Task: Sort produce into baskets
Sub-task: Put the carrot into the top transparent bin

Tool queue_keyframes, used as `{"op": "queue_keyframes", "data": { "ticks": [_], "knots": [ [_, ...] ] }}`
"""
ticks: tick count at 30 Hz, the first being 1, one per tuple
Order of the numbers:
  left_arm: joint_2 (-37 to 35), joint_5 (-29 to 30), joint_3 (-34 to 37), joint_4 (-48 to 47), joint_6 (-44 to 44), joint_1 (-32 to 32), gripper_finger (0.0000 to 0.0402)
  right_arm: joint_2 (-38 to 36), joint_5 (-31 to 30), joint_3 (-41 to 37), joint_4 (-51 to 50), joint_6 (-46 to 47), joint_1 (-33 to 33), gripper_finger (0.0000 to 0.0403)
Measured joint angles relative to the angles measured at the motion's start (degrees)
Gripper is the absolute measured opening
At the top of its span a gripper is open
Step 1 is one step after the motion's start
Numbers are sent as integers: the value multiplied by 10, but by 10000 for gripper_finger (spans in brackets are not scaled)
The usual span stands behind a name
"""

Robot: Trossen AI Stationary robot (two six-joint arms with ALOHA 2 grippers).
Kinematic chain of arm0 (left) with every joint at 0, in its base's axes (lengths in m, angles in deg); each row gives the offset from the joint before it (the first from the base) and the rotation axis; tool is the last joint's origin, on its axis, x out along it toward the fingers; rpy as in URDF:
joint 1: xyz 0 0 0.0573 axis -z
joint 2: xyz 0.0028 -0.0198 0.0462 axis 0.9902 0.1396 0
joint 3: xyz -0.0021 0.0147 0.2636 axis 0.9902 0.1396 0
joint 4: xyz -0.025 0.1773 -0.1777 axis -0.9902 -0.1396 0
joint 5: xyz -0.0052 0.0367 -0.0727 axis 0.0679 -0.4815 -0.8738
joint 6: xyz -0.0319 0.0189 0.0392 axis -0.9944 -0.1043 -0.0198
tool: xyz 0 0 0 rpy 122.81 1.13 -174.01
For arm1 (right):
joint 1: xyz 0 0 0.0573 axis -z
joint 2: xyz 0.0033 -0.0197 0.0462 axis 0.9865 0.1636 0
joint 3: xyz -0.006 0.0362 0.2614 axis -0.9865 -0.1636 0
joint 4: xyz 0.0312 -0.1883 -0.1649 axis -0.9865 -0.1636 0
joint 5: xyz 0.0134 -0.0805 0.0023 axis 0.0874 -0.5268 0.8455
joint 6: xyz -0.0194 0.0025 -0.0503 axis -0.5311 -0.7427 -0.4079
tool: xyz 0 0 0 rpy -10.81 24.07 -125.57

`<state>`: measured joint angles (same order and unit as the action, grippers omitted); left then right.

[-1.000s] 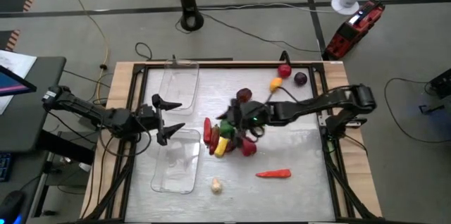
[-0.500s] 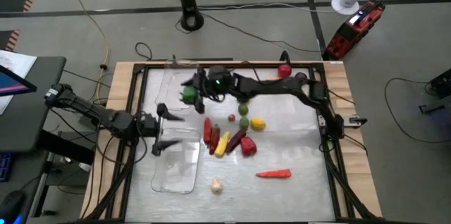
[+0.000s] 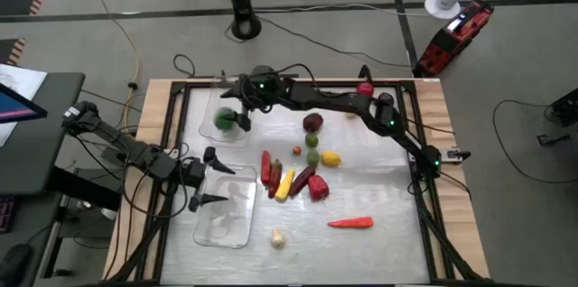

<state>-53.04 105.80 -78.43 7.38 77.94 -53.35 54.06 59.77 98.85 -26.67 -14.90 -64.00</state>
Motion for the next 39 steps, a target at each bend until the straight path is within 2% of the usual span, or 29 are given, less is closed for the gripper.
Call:
{"op": "queue_keyframes", "data": {
  "ticks": [4,8,13,17,19,22,26,29,35,39],
  "knots": [
    [0,34,0,-1,-14,1,361,-36,-3,20,-150,-50,5,385],
    [0,71,0,-5,-20,1,361,-105,-43,22,-270,-91,-2,385],
    [0,118,0,-11,-35,0,361,-185,-95,-60,-345,-101,-41,384],
    [0,134,0,-19,-56,0,361,-263,-166,-210,-350,-93,-86,384],
    [0,142,0,-19,-59,0,361,-307,-189,-300,-320,-76,-107,384],
    [0,143,0,-18,-57,-2,361,-374,-198,-427,-260,-46,-142,384],
    [0,142,-8,-21,-58,-18,361,-436,-198,-539,-220,-13,-196,384],
    [0,140,-10,-19,-57,-33,361,-443,-203,-585,-247,37,-231,382],
    [0,141,-10,-19,-58,-52,361,-432,-317,-609,-277,81,-314,358],
    [0,141,-10,-19,-56,-58,361,-417,-330,-611,-288,94,-340,341]
  ]
}}
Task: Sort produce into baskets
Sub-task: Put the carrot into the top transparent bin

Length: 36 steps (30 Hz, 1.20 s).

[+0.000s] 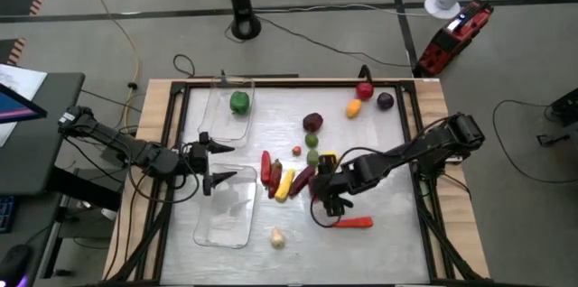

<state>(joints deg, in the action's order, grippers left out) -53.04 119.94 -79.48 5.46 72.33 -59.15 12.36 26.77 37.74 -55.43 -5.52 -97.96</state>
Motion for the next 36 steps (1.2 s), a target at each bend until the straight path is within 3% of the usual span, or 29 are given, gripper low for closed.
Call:
{"op": "queue_keyframes", "data": {
  "ticks": [6,12,25,36],
  "knots": [
    [0,-9,-1,-5,-3,0,361,-6,29,1,-66,66,-48,332],
    [0,-2,-1,-6,1,0,361,7,102,1,-119,118,-106,330],
    [-1,52,-11,-1,13,-1,361,45,166,1,-125,165,-124,302],
    [-1,72,-30,-6,34,-1,361,112,153,2,-174,152,-130,296]
  ]
}}
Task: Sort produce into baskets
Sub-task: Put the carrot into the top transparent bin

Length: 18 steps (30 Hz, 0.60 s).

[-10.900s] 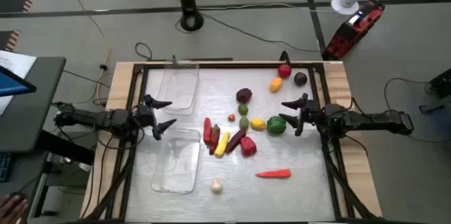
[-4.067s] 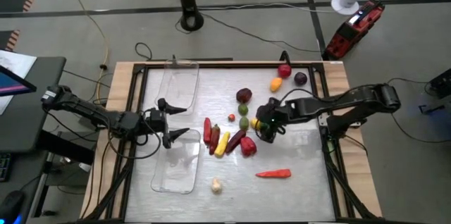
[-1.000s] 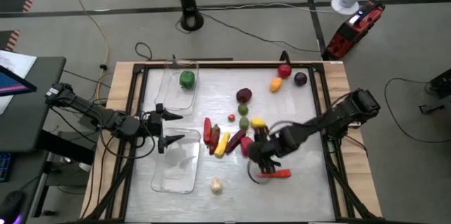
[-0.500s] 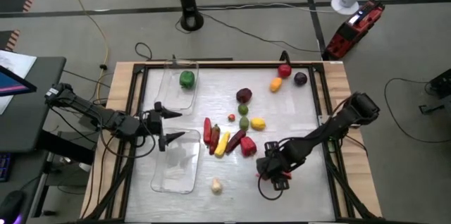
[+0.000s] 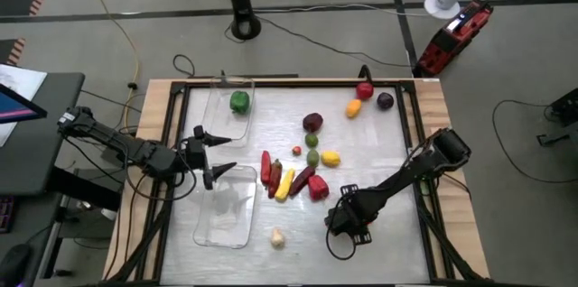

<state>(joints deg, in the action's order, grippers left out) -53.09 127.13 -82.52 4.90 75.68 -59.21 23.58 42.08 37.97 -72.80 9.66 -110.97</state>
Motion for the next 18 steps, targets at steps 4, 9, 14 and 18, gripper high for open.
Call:
{"op": "queue_keyframes", "data": {
  "ticks": [4,9,14,18],
  "knots": [
    [0,4,0,-4,-4,0,361,11,-3,3,-12,-15,0,273],
    [0,9,0,-5,-2,0,361,13,-7,16,-36,-29,10,227],
    [0,9,0,-5,-2,0,361,13,-21,52,-52,-51,21,168],
    [0,9,0,-5,4,0,361,13,-70,85,-64,-119,44,120]
  ]
}}
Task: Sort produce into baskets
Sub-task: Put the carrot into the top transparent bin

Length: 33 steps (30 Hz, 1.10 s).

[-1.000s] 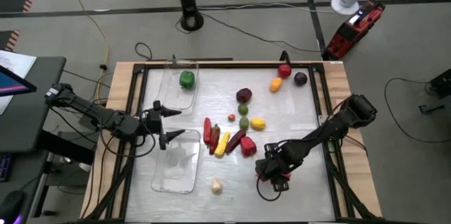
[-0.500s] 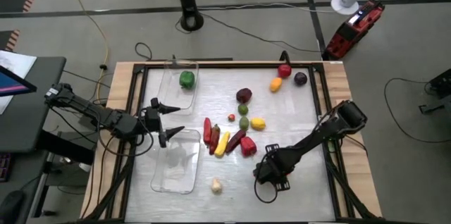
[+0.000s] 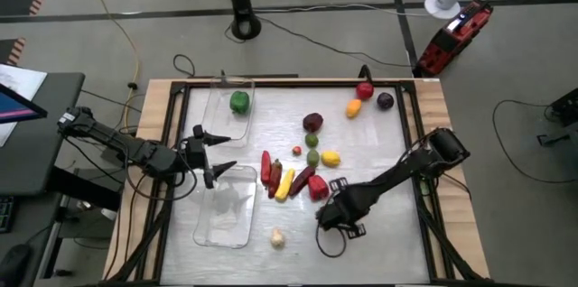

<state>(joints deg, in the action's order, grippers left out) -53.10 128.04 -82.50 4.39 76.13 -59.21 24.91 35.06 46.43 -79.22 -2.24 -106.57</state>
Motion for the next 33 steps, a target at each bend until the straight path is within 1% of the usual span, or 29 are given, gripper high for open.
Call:
{"op": "queue_keyframes", "data": {
  "ticks": [2,4,8,12,15,20,24,26,30,33],
  "knots": [
    [0,2,0,3,7,0,361,0,-15,25,-4,-35,24,104],
    [0,5,0,12,15,0,361,0,-19,53,-18,-64,52,97],
    [-18,4,0,19,34,10,361,0,-23,111,-48,-111,102,102],
    [-45,4,0,6,40,26,361,0,-24,157,-47,-167,141,108],
    [-61,5,0,-21,33,35,361,0,-24,182,-20,-214,169,108],
    [-63,12,0,-64,3,36,361,0,-23,204,74,-304,222,108],
    [-52,17,0,-97,-30,36,361,0,-21,218,172,-344,261,109],
    [-46,27,2,-97,-41,36,361,0,-4,219,231,-351,278,109],
    [-40,48,28,-27,-29,36,361,3,60,219,359,-352,305,109],
    [-41,49,35,-9,-23,36,361,20,96,219,457,-351,324,109]
  ]
}}
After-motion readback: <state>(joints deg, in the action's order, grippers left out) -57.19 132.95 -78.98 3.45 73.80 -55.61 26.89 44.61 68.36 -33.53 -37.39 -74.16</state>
